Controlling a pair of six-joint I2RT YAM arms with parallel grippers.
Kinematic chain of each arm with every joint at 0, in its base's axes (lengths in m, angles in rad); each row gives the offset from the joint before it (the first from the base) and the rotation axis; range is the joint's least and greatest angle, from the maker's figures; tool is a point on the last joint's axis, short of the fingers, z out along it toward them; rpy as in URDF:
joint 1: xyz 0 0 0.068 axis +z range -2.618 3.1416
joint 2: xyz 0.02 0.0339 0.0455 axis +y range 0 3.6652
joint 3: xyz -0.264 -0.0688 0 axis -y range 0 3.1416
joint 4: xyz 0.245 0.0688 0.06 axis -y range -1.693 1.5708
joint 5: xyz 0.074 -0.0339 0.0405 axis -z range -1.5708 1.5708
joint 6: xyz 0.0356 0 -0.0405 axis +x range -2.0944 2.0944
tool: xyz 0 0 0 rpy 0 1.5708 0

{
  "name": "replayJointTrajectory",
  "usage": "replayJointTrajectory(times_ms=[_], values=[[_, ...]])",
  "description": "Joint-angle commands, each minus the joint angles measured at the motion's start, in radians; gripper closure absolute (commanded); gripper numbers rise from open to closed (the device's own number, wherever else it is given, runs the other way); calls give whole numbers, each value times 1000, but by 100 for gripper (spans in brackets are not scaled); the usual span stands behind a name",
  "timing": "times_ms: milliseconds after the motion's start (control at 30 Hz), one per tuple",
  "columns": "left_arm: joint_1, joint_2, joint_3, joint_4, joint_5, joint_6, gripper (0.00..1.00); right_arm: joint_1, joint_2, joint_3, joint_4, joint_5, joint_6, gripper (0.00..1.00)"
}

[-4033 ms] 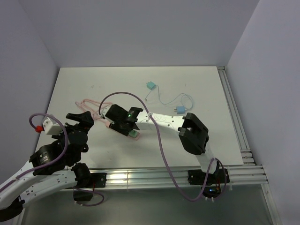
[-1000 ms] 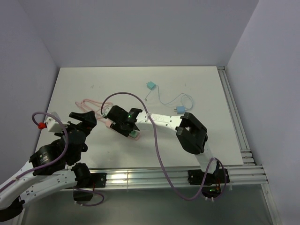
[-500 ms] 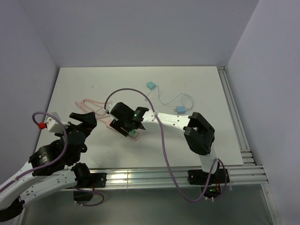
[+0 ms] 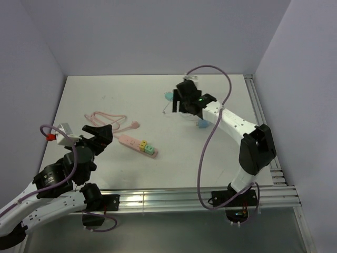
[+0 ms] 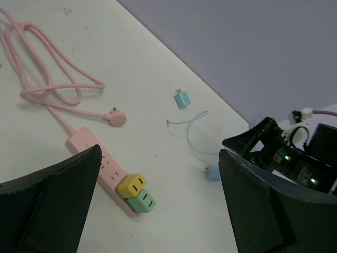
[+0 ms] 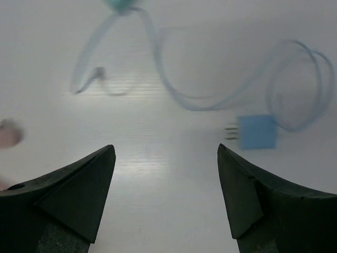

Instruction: Insert the plug

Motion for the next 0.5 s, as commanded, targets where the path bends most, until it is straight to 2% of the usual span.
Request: replayJointTrajectory(times_ms=[0,100,200,467], values=[[-3,-26,-28,191,99,205,1,-170,-9,-104,-70,0,280,16],[-3,-35,-48,265,154,270,1,-290,-39,-187,-5,-97,384,19],[-3,-24,-46,279,168,286,1,-351,-35,-206,-19,-115,484,23],[-3,34,-25,284,168,295,1,-408,125,-54,-264,-92,761,23]])
